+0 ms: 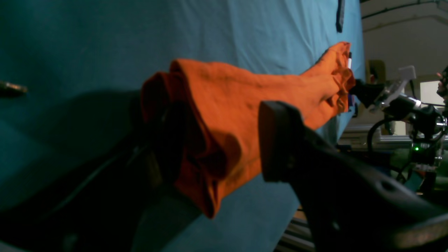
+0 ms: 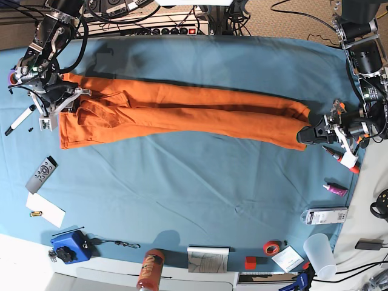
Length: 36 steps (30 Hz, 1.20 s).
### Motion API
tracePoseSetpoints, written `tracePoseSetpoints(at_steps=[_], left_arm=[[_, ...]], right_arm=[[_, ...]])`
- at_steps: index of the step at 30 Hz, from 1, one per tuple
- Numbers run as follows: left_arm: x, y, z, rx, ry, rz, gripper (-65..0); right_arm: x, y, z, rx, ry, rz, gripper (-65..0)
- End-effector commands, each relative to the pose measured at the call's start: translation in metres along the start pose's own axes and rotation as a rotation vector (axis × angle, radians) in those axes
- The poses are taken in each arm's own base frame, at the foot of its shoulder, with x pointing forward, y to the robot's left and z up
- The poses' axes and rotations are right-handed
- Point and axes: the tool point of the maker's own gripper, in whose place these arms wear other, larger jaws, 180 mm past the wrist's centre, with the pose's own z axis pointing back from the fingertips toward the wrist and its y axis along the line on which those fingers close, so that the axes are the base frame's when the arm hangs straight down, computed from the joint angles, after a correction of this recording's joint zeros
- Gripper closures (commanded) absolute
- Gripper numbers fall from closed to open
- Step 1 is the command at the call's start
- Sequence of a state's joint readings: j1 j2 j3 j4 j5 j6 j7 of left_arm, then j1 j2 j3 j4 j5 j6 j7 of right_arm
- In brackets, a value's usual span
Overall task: Layout the t-shirt on the table in an organized manner, then fold the t-shirt properly
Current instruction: 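Hold the strip ends with both grippers and pull it straight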
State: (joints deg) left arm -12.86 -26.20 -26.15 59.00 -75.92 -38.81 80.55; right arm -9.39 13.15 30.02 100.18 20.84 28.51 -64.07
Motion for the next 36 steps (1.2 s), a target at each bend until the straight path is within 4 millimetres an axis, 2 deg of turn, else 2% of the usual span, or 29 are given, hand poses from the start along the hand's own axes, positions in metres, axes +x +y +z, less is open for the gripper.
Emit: tracePoseSetpoints(at_steps=[1,6,10,13,17,19,21,23,25,29,33,36], left_arm=[[0.017,-0.002,0.008,0.010,-0.030,-0.039,-34.5],[0.007,0.007,0.005,0.061,0.023,-0.043,-34.5],[-0.010,0.003,-0.013,0.052,0.100,-0.054,-34.5],[-0.035,-0.001,-0.031,0.055,0.234,-0.077,-34.5],[-0.077,0.018,-0.039,0.205,0.456,-0.023,-34.5],[-0.088,0.024,-0.037,0.253,0.518,-0.034,-34.3],[-0.090,0.030,-0.034,0.291,0.535,-0.023,-29.6],[-0.087,0.032,-0.031,0.300,0.527,-0.023,-17.3],[-0.081,0.034,-0.027,0.304,0.503,-0.019,-0.4],[-0.063,0.040,-0.015,0.316,0.420,0.007,0.0],[-0.033,0.045,0.007,0.317,0.272,0.048,0.0],[0.000,0.030,0.020,0.229,0.131,-0.014,0.0]], right_arm=[[0.015,-0.005,0.005,-0.013,-0.052,0.013,-15.6],[0.028,-0.001,0.006,0.012,-0.115,-0.002,-15.6],[0.029,-0.001,0.006,0.012,-0.119,-0.002,-15.6],[0.029,-0.002,0.006,0.009,-0.117,0.000,-15.6],[0.027,-0.002,0.006,0.008,-0.106,0.000,-15.6],[0.026,-0.002,0.006,0.008,-0.101,0.000,-15.6],[0.026,-0.003,0.006,0.002,-0.099,0.004,-15.6],[0.025,-0.004,0.006,-0.003,-0.096,0.006,-15.6],[0.026,-0.004,0.006,-0.003,-0.100,0.006,-15.6],[0.032,-0.004,0.007,-0.003,-0.132,0.006,-15.6],[0.036,-0.004,0.007,-0.003,-0.155,0.005,-15.6],[0.039,-0.004,0.008,-0.003,-0.170,0.005,-15.6]])
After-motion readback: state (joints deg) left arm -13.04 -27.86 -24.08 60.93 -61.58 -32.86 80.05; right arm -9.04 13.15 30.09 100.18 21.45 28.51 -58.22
